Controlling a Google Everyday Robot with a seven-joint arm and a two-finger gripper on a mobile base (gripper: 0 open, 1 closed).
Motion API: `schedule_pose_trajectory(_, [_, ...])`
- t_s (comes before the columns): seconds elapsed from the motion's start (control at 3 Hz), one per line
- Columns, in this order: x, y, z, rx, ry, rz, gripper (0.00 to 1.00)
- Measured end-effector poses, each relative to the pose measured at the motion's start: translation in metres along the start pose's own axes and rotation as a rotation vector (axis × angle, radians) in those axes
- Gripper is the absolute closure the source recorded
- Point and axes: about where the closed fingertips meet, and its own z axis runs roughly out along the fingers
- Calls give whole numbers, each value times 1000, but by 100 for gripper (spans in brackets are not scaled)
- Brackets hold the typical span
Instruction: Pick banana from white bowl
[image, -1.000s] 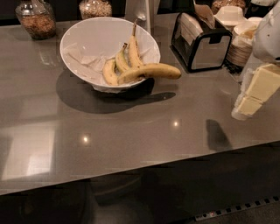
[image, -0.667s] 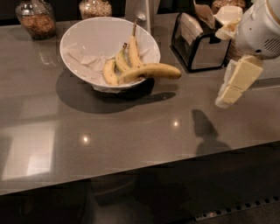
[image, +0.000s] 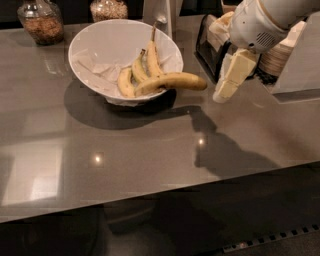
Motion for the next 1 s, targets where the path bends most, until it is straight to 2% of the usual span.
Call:
schedule_pose_trajectory(0.33, [-14,-12,30,-33,-19,-33,0])
schedule_pose_trajectory(0.67, [-19,-17,56,-64,-9,-41,0])
schedule_pose_trajectory(1.0, [-20,-18,78,-91,27,-38,0])
